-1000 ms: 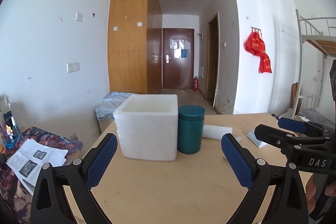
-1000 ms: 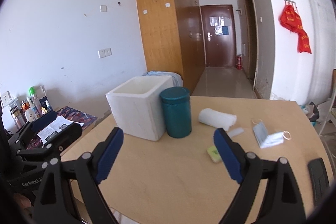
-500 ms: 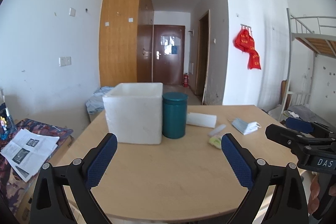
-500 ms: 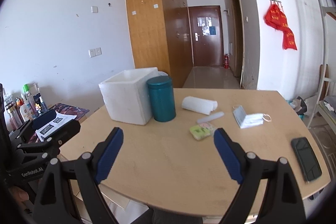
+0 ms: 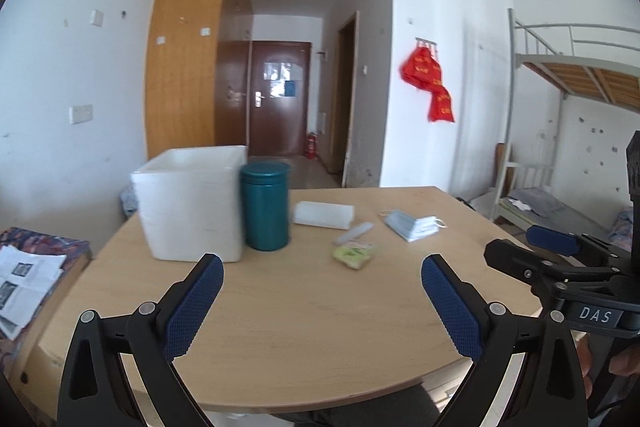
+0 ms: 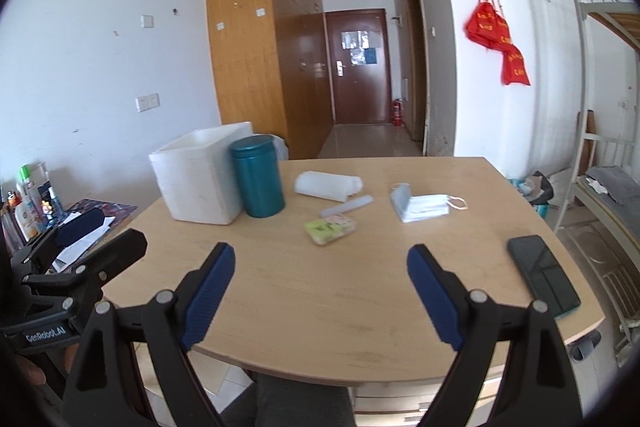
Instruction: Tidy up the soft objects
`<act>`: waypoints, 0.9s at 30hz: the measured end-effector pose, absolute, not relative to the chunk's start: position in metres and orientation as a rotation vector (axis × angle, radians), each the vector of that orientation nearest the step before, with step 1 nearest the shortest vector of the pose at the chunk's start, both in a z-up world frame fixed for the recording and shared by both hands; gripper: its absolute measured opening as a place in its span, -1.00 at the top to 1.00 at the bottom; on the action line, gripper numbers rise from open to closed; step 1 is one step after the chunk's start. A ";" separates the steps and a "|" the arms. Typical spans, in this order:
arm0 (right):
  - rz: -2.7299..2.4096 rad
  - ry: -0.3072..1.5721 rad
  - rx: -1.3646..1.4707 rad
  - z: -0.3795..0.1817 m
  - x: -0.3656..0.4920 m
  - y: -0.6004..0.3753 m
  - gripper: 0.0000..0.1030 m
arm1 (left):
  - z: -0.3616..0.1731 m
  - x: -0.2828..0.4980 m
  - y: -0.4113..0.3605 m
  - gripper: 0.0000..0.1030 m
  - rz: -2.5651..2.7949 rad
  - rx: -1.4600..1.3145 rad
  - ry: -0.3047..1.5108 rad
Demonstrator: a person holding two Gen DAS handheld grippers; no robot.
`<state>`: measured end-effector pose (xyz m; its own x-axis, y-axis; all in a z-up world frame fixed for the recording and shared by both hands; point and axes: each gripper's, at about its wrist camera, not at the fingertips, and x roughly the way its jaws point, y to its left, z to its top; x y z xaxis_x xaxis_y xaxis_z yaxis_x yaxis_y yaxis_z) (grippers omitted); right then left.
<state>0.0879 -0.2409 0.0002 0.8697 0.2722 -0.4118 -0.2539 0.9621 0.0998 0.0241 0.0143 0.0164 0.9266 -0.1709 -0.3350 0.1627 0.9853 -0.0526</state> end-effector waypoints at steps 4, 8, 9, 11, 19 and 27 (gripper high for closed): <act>0.246 0.446 0.035 -0.005 0.093 -0.253 -0.76 | 0.014 0.032 -0.005 -0.93 -0.213 -0.019 0.350; 0.221 0.458 0.019 -0.010 0.103 -0.261 -0.76 | 0.009 0.045 -0.021 -0.93 -0.239 -0.006 0.365; 0.220 0.460 0.017 -0.012 0.105 -0.263 -0.76 | 0.007 0.047 -0.024 -0.93 -0.245 -0.005 0.367; 0.221 0.471 0.015 -0.015 0.112 -0.264 -0.76 | 0.004 0.056 -0.030 -0.93 -0.257 -0.007 0.374; 0.214 0.511 0.016 -0.023 0.142 -0.274 -0.76 | -0.002 0.089 -0.040 -0.93 -0.276 -0.015 0.411; 0.215 0.543 0.032 -0.025 0.175 -0.282 -0.76 | -0.008 0.128 -0.044 -0.93 -0.283 -0.022 0.455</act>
<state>0.1749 -0.2817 -0.0246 0.8345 0.2109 -0.5091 -0.1942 0.9771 0.0864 0.1281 -0.0444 -0.0077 0.8601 -0.2743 -0.4301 0.2646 0.9607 -0.0836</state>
